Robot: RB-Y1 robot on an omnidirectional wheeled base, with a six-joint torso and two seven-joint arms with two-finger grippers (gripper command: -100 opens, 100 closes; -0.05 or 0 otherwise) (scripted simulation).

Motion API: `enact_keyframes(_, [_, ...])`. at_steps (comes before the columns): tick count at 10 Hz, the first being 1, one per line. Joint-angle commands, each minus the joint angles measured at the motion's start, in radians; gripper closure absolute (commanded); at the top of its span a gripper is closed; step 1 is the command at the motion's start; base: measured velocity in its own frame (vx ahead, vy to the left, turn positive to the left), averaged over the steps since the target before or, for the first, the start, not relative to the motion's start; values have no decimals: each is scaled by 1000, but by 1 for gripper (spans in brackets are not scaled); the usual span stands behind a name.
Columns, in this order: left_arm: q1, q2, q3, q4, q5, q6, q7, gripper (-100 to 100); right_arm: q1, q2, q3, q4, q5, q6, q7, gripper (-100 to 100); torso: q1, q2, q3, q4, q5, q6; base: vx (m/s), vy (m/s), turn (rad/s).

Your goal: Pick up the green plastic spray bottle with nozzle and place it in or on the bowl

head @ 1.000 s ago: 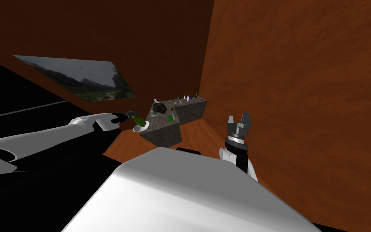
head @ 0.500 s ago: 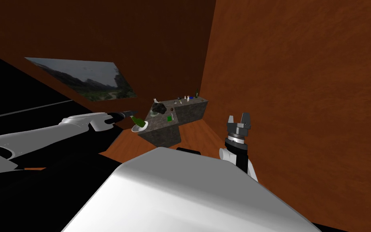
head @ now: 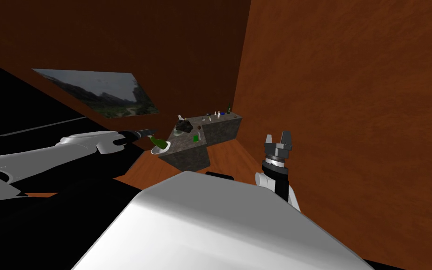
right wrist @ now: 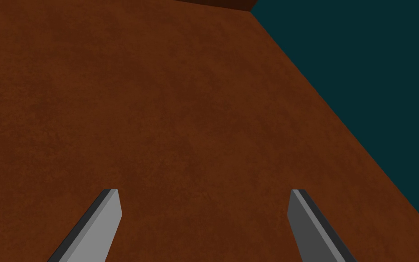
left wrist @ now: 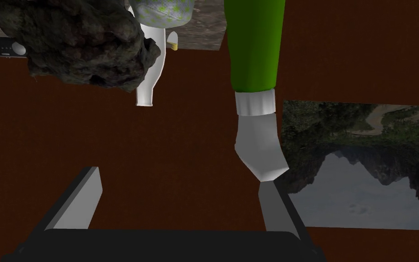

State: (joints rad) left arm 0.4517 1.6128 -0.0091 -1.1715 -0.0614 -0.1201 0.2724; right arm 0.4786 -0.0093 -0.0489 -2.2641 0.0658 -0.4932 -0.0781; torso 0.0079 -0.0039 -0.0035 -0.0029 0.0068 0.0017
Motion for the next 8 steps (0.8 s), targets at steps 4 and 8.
enact_keyframes(4, [-29,32,-52,129,-65,-131,68,-100,0,0,0,0,0,0,0,0,-8,-5,-3,-1,-2,1,60,-90,70])
enact_keyframes(8, [-62,62,-107,218,-132,-242,135,-100,0,0,0,0,0,0,0,0,-7,-2,-1,0,-1,-1,23,-61,62])
